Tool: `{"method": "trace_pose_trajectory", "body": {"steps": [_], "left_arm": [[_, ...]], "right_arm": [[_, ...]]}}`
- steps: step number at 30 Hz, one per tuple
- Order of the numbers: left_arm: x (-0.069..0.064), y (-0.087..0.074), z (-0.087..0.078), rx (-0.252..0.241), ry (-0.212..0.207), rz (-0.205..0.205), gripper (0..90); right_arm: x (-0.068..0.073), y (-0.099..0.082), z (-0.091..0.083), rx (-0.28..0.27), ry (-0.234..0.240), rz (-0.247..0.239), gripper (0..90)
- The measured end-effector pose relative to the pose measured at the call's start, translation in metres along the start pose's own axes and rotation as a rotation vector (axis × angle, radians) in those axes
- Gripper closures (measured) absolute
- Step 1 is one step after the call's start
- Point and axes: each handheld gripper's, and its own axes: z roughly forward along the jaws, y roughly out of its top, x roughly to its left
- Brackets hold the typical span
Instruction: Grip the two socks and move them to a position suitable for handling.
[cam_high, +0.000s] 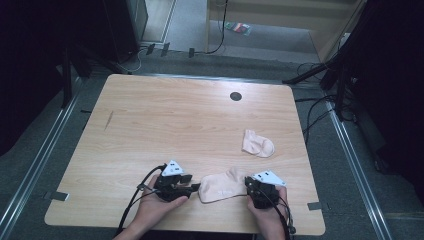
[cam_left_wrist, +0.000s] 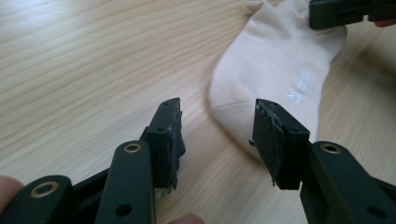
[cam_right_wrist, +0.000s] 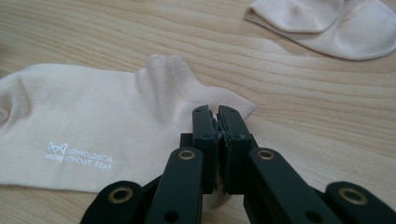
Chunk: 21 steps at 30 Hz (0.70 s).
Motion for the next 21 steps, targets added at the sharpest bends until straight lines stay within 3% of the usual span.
{"method": "trace_pose_trajectory", "body": {"steps": [3, 9, 12, 13, 14, 15, 19, 20, 21], "left_arm": [[-0.007, 0.002, 0.006, 0.001, -0.005, 0.002, 52.4], [-0.021, 0.001, 0.013, 0.027, 0.068, 0.083, 57.6], [-0.028, 0.0, 0.014, 0.039, 0.104, 0.141, 68.1], [-0.03, 0.0, 0.015, 0.04, 0.111, 0.157, 77.1], [-0.031, -0.001, 0.015, 0.042, 0.106, 0.165, 77.1], [-0.03, -0.001, 0.013, 0.045, 0.1, 0.172, 87.7], [-0.024, -0.002, 0.008, 0.047, 0.095, 0.156, 90.0], [-0.017, -0.003, 0.001, 0.031, 0.099, 0.127, 90.0], [-0.017, -0.003, 0.001, 0.031, 0.099, 0.127, 90.0]], "right_arm": [[0.001, 0.0, 0.0, -0.005, -0.005, -0.012, 87.8], [-0.001, -0.002, 0.0, -0.008, -0.006, -0.003, 87.8], [0.0, -0.002, 0.0, -0.013, -0.004, -0.009, 87.8], [0.001, -0.002, -0.001, -0.017, -0.005, -0.012, 87.8], [0.001, -0.002, -0.001, -0.017, -0.005, -0.012, 87.8], [0.002, -0.002, -0.001, -0.018, -0.001, -0.011, 87.8], [0.005, -0.001, -0.001, -0.032, 0.017, -0.01, 87.8], [0.007, -0.001, -0.001, -0.032, 0.024, -0.002, 87.8], [0.007, -0.001, -0.001, -0.032, 0.024, -0.002, 87.8]]}}
